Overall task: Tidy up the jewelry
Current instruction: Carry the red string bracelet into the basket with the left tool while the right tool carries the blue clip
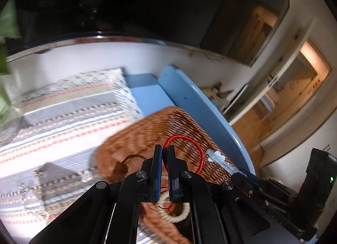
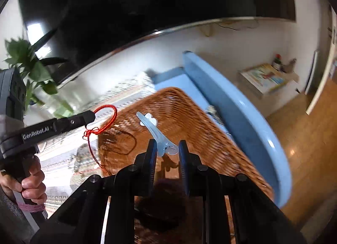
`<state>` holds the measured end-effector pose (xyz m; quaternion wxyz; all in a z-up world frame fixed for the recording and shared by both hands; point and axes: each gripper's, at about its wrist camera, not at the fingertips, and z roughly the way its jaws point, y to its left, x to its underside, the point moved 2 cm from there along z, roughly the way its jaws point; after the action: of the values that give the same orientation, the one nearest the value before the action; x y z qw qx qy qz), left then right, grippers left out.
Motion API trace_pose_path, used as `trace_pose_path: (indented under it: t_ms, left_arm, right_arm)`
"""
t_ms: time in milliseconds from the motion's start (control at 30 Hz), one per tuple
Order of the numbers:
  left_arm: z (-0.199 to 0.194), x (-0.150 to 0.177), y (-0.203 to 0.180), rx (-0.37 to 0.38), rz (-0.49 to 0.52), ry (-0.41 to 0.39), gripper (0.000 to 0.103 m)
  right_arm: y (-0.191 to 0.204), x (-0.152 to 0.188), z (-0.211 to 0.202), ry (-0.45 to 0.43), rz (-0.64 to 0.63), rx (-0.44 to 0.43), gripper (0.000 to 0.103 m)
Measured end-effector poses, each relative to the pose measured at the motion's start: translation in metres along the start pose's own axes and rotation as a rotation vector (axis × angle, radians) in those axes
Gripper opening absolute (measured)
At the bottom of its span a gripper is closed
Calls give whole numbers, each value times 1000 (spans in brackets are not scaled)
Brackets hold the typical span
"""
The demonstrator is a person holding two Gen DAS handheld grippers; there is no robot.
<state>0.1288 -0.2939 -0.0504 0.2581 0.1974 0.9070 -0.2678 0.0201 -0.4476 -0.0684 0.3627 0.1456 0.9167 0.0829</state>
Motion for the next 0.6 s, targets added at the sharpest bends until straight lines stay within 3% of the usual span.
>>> trace_pose_path:
  t_ms: [133, 300, 600]
  left_arm:
    - [26, 2, -20, -13, 31, 57, 4]
    - [52, 15, -37, -125, 112, 118, 4]
    - [77, 27, -40, -125, 124, 186, 4]
  right_arm:
    - [-22, 9, -1, 22, 25, 22, 23]
    - [-31, 19, 6, 52, 35, 24, 23]
    - [-46, 26, 19, 78, 83, 44, 22]
